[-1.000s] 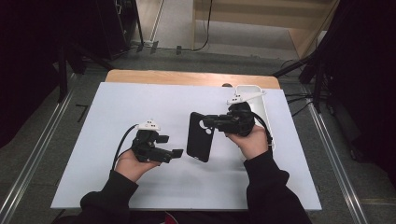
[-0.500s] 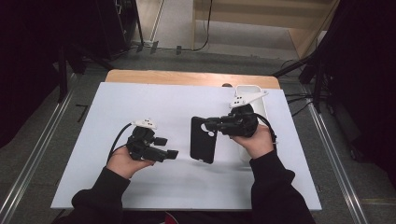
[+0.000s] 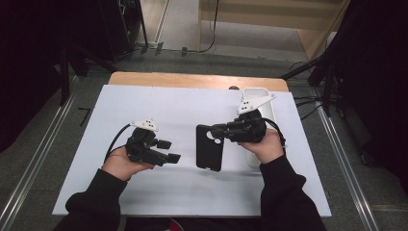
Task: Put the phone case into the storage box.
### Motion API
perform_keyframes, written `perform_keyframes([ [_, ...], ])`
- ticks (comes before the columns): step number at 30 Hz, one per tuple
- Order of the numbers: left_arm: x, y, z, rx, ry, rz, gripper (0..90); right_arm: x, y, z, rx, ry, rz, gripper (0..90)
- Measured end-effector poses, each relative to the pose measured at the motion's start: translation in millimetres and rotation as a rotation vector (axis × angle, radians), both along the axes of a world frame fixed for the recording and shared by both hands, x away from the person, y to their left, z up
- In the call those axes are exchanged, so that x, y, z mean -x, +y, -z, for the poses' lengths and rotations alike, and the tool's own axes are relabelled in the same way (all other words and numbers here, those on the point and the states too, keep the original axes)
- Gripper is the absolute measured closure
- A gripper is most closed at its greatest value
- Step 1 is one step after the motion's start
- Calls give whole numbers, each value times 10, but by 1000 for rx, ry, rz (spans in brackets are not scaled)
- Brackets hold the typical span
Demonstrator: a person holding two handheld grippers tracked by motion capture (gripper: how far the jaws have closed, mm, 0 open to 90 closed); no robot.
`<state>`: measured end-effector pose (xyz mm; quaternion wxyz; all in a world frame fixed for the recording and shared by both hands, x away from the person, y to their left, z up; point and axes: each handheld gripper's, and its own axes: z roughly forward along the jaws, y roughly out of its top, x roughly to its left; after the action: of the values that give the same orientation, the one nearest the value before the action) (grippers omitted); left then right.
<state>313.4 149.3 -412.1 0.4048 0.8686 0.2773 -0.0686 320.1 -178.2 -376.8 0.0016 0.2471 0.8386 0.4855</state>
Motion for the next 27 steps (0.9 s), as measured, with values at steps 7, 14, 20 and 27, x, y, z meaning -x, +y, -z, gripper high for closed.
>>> perform_keyframes([
  [7,-13,-41,-122,-8,-3,60,300,15,32,0,-6,-7,-37,745],
  [14,-49,-82,-231,8,-22,107,301,11,69,3,-1,-6,-76,745],
  [20,-85,-101,-308,9,-53,139,300,7,110,17,-5,-12,-104,745],
  [27,-148,-118,-393,22,-49,178,302,0,174,30,-9,-18,-147,746],
])
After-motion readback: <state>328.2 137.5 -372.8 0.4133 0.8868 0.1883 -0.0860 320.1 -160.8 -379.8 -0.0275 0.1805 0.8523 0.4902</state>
